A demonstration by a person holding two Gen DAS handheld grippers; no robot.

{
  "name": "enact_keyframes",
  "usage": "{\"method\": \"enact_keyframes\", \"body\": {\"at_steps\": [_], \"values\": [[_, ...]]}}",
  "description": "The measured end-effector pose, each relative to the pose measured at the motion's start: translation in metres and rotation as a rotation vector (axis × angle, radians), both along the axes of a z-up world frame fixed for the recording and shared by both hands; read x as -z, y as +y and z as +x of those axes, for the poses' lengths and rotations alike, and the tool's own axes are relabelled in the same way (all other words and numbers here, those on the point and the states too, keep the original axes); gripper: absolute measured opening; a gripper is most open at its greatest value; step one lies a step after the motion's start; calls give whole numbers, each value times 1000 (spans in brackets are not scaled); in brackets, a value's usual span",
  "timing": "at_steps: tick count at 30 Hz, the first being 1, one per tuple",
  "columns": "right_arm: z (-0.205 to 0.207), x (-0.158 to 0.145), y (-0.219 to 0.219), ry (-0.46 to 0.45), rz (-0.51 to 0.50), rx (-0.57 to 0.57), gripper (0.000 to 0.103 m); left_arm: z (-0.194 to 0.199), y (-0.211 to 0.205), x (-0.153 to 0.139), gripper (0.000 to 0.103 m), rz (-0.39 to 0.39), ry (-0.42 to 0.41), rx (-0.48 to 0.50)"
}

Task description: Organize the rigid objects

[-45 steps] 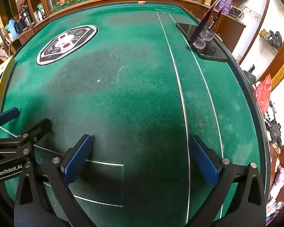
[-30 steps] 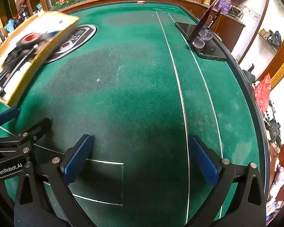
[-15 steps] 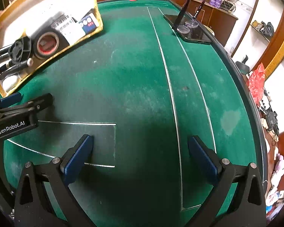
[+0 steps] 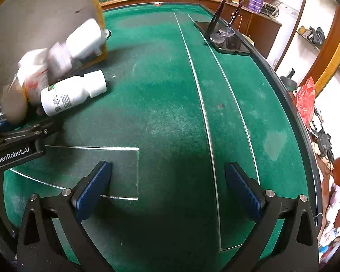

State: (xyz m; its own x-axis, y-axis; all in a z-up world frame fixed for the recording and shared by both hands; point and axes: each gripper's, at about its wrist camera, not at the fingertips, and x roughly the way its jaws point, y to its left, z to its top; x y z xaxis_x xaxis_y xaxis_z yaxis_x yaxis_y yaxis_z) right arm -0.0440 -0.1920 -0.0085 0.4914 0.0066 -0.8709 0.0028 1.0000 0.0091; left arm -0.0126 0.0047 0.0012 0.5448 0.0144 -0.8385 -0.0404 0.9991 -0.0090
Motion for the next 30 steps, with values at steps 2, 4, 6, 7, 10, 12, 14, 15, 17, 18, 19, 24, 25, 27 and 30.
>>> {"method": "enact_keyframes", "body": {"at_steps": [2,4,6,7,10,12,14,15,17,18,19,24,25,27,30], "values": [[-1,-1,0,-11,-1,2,103,-5,1,-1,103,2,-4,-8],[-3,-1,2,-22,-2,3,103,-7,2,-1,103,1,-6,-10],[-3,-1,2,-26,-2,3,103,-10,3,-2,103,1,-6,-9],[-3,-1,2,-26,-2,1,103,-11,4,-2,103,1,-6,-9],[-4,-1,3,-26,-2,-1,103,-13,7,-3,103,1,-6,-9],[-3,-1,3,-26,-2,-1,103,-15,11,-3,103,0,-6,-9],[-2,-2,3,-25,-2,-3,103,-17,13,-3,103,0,-6,-7],[-3,-2,3,-25,-1,-3,103,-17,13,-3,103,0,-5,-5],[-3,-2,3,-24,-2,-2,103,-13,12,-3,103,1,-4,2],[-3,-2,4,-24,-2,-1,103,-12,12,-3,103,0,-3,4],[-3,-2,4,-23,-2,-1,103,-13,12,-3,103,0,-3,4],[-3,-2,4,-23,-2,-2,103,-12,12,-3,103,1,-2,4],[-3,-2,4,-23,-2,-2,103,-12,12,-3,103,1,-2,4],[-3,-2,3,-18,-2,-8,103,-12,12,-3,103,1,-2,4],[-2,-6,0,28,5,-20,97,-13,12,-3,103,1,-2,4]]}}
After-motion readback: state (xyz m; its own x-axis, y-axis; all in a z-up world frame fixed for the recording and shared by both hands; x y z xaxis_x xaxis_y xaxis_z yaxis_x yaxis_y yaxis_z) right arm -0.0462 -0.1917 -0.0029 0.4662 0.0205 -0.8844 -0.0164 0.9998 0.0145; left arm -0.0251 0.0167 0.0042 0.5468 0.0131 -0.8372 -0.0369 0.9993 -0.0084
